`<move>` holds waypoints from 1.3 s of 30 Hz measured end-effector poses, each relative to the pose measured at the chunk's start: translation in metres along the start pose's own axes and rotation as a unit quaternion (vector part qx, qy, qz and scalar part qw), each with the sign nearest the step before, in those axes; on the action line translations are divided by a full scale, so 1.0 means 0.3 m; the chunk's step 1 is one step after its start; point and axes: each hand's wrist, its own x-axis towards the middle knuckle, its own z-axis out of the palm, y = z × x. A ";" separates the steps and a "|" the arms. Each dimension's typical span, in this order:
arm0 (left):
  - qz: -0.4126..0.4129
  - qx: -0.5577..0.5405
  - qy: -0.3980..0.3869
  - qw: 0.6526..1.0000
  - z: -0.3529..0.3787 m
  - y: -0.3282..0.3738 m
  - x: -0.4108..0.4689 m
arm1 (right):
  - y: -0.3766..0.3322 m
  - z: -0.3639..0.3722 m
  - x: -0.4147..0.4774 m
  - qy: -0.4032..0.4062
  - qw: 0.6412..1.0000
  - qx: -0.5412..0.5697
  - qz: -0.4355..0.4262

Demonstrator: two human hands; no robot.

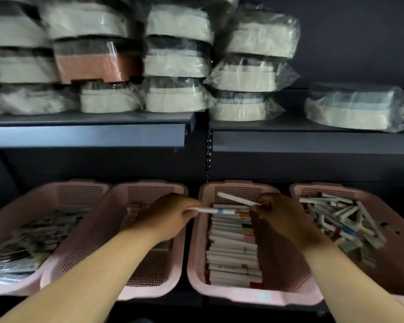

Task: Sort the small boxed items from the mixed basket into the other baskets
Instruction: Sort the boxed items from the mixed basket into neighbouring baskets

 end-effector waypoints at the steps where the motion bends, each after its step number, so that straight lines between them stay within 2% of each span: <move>1: 0.008 0.001 -0.007 1.000 0.014 0.009 0.000 | 0.005 0.006 0.004 0.004 1.000 0.003 0.005; 8: 0.079 0.056 -0.080 0.992 0.151 0.123 0.063 | 0.061 -0.013 -0.017 0.016 0.999 0.026 0.032; 12: 0.114 0.104 -0.081 0.985 0.220 0.145 0.083 | 0.094 -0.019 -0.039 0.012 0.999 0.038 0.037; 18: 0.117 0.178 -0.098 0.972 0.281 0.101 0.090 | 0.092 -0.017 -0.053 0.002 1.000 0.021 0.011; 27: 0.150 0.084 0.061 0.983 0.173 0.152 0.114 | 0.081 -0.016 -0.052 -0.026 0.999 0.000 -0.029; 34: 0.122 0.096 -0.016 0.988 0.182 0.148 0.148 | 0.069 -0.012 -0.062 -0.056 0.996 0.038 -0.055; 39: 0.132 0.097 -0.029 0.986 0.200 0.124 0.134 | 0.100 -0.045 -0.076 -0.047 0.993 0.101 -0.047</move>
